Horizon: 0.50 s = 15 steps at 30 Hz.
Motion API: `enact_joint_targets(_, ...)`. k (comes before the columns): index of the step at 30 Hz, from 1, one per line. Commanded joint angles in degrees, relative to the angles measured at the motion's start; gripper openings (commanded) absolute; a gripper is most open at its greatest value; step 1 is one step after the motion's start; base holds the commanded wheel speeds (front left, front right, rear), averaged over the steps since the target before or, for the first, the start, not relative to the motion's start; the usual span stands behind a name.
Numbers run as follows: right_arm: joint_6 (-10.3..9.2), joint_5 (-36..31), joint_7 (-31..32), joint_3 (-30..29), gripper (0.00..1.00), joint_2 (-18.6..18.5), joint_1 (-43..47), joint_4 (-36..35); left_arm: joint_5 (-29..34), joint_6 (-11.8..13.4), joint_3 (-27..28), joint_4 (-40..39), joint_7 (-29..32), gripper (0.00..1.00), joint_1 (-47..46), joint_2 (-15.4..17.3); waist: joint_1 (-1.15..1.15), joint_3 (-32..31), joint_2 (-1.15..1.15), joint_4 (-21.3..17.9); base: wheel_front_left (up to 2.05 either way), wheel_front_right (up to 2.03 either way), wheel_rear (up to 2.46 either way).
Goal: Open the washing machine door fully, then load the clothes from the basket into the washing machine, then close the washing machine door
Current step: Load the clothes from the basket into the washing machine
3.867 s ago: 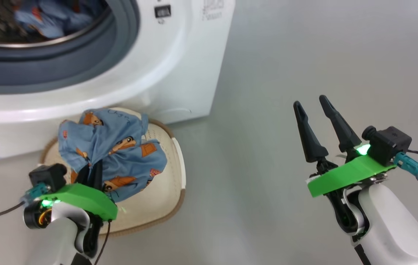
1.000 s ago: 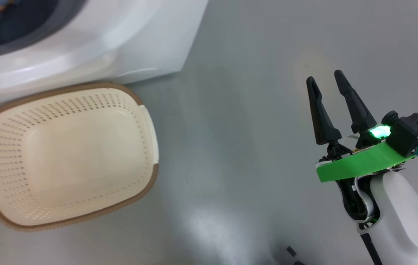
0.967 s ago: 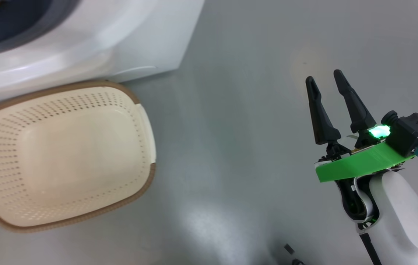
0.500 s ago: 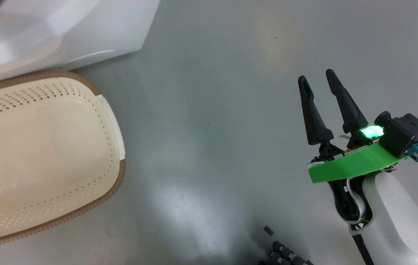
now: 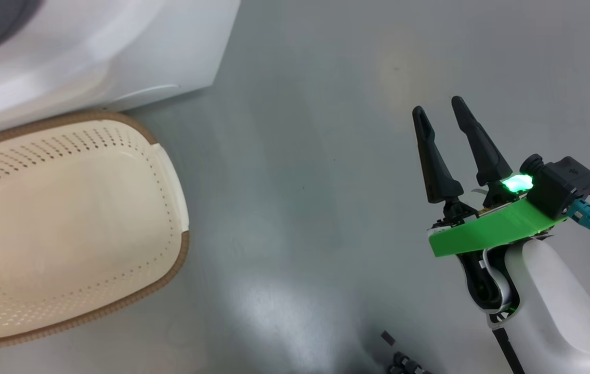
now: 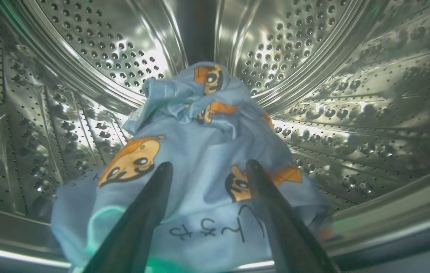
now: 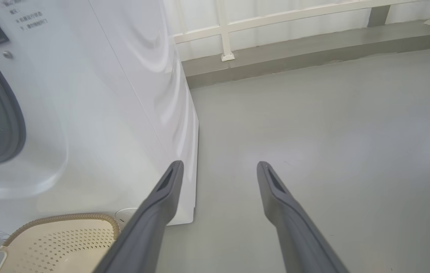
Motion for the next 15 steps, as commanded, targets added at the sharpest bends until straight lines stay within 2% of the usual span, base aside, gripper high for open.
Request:
enact_joint_targets(1,0.33,-0.19,-0.46,0.74,1.0,-0.51,0.81,-0.93,-0.17,-0.33,0.21,-0.79,-0.49,1.0,0.17,1.69,0.0,-1.29,0.0,0.65,0.0,0.0,0.0)
enact_joint_targets(9,0.33,0.32,-0.46,1.8,1.0,-0.86,0.43,0.26,-0.46,-2.33,-0.42,1.29,-1.58,1.0,5.33,1.01,0.0,-6.19,0.0,2.53,0.0,0.0,0.0)
enact_joint_targets(15,0.33,0.69,-0.46,2.35,1.0,-1.51,0.57,1.25,-1.3,-3.91,0.62,-3.25,-1.76,1.0,11.58,0.16,0.0,-10.43,0.0,4.32,0.0,0.0,0.0)
